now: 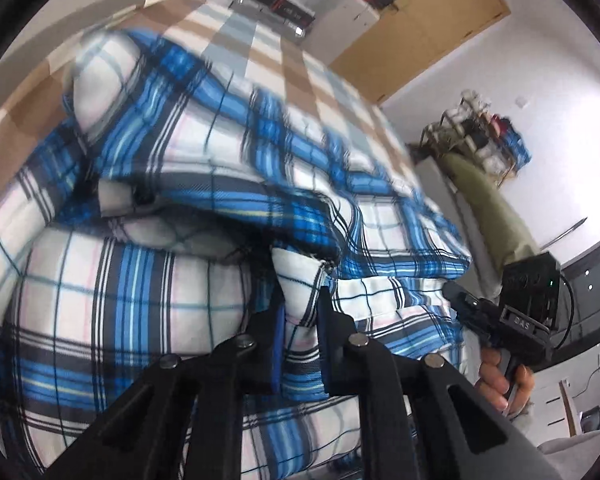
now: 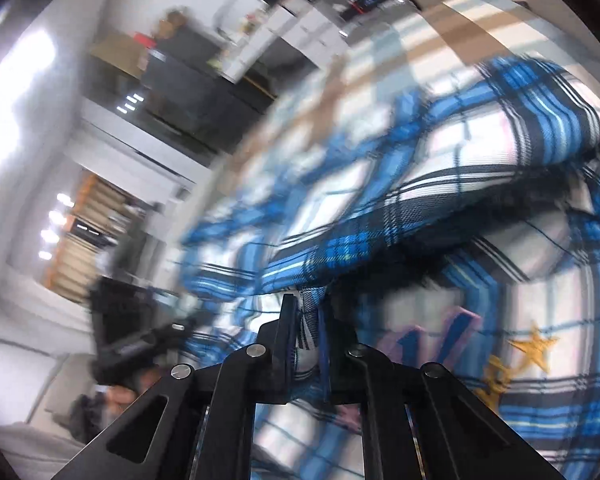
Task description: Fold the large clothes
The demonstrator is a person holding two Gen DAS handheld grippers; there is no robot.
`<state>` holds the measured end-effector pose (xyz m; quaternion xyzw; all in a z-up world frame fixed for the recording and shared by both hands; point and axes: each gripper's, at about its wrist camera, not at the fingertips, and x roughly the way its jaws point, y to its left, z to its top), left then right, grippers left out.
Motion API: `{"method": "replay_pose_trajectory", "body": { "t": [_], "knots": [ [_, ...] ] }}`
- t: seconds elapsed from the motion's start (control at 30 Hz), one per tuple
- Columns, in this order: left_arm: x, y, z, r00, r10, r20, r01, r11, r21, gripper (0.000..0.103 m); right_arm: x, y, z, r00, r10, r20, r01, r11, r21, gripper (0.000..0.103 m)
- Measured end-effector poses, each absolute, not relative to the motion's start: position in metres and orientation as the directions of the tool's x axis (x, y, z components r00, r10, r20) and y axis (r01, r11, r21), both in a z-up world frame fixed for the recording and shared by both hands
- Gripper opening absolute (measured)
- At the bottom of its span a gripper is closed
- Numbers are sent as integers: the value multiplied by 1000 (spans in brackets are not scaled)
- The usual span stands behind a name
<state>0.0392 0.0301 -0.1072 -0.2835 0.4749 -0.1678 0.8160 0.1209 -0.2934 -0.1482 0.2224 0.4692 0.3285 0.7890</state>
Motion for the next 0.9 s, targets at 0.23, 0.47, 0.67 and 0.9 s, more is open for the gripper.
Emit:
{"method": "replay_pose_trajectory", "body": {
  "t": [0.23,0.47,0.67,0.9],
  "knots": [
    [30,25,-99,485,-425,-764,16,878,-478,37,112,-298,-142,384,608,-695,-306,794,525,38],
    [14,45,-51,671,-304,-676,61,931,-359,48,99,-338,-91,553,596,-582,-366,802,473,65],
    [91,18,-56,769,-159,-619,91,986,-140,59,149,-276,-95,645,398,-652,-295,917,268,76],
    [129,27,-123,624,-74,-778,146,989,23,61,174,-263,-141,641,246,-727,-326,945,32,75]
  ]
}}
